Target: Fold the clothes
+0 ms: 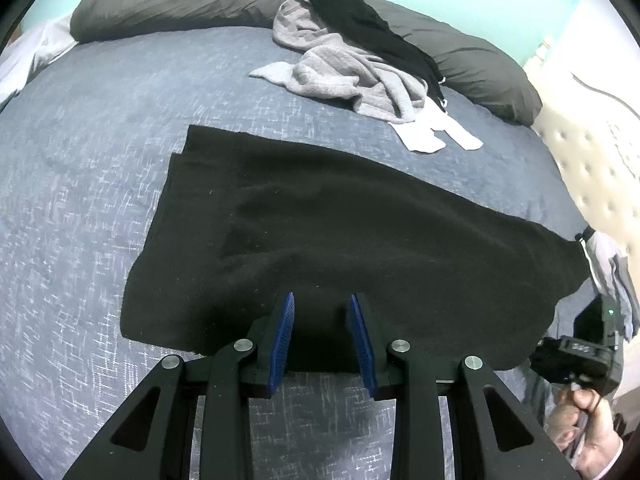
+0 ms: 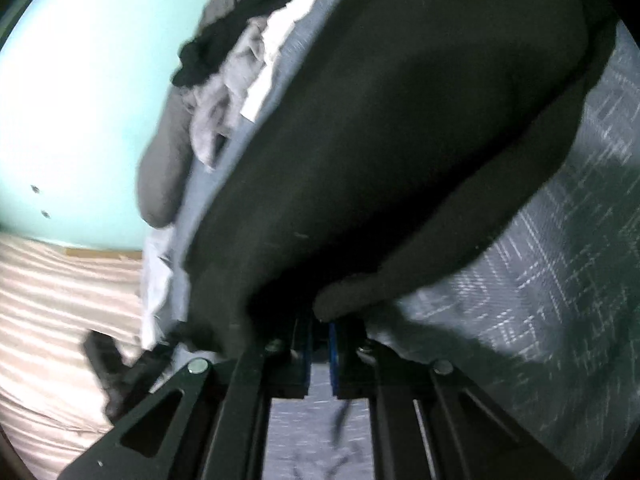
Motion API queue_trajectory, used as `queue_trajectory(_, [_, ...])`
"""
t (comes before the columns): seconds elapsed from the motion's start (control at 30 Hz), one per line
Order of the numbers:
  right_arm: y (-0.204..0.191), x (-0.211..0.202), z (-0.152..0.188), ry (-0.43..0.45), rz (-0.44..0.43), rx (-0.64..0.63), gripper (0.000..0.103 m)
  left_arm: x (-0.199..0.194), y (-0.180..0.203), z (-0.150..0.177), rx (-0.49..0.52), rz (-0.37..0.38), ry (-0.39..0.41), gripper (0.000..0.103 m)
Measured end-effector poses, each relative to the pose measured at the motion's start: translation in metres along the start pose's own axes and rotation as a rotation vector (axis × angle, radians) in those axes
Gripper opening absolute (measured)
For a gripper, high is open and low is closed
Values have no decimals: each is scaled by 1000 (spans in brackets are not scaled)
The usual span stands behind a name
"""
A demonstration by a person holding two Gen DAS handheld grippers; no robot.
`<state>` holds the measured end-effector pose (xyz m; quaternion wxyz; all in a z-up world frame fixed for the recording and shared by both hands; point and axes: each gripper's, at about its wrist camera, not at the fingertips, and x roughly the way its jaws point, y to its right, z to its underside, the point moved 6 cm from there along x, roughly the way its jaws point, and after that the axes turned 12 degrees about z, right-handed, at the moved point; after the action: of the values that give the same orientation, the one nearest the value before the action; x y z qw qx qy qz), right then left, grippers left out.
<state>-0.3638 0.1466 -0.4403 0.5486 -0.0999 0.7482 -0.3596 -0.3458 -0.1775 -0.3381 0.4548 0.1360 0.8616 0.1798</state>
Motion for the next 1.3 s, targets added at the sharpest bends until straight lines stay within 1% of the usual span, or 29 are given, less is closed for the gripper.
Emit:
queue_trajectory(0.1, [7,-1,4,12,11,-32,8,-1,0,0,0,3,-1,32])
queue_trajectory(0.13, [9,-5,4,17,13,-34,11,-1,0,0,-1,4,-1,32])
queue_trajectory(0.2, [15,-17,7,33,22,-38,14,1,-1,1,2,5,-4,32])
queue_trajectory(0.3, [20,-42,5,87,25,-63,17,3,0,2,1,9,-7,32])
queue_trajectory(0.4, [20,-70,-8,167,-8,-80,20,6,3,3,7,12,-7,32])
queue_trajectory(0.47, [12,-82,-20,211,-27,-103,22,7,5,2,8,14,-8,32])
queue_trajectory(0.57, [2,-97,-37,267,-48,-134,23,9,8,0,10,14,-8,32])
queue_trajectory(0.63, [-1,-88,-46,254,-22,-144,23,11,10,-1,12,14,-9,32])
queue_trajectory(0.7, [3,-71,-52,221,25,-152,23,12,11,-1,15,13,-11,32])
queue_trajectory(0.83, [28,-33,-52,150,137,-142,23,15,12,0,19,11,-17,32])
queue_trajectory(0.87, [34,-28,-52,145,150,-138,19,16,12,1,20,11,-20,32])
queue_trajectory(0.9, [39,-27,-53,152,142,-133,15,16,11,1,20,11,-21,32])
queue_trajectory(0.97, [43,-31,-55,168,141,-134,13,17,11,3,26,9,-25,32])
queue_trajectory(1.0, [42,-35,-54,178,139,-139,13,17,11,3,28,9,-26,32])
queue_trajectory(1.07, [34,-46,-52,204,118,-156,19,18,11,4,24,11,-26,32])
queue_trajectory(1.13, [18,-55,-48,221,62,-192,19,19,12,5,19,13,-26,32])
queue_trajectory(1.23, [-3,-55,-41,204,0,-237,19,20,15,5,17,17,-27,32])
queue_trajectory(1.3, [-11,-49,-33,177,-20,-257,19,20,20,6,22,21,-28,32])
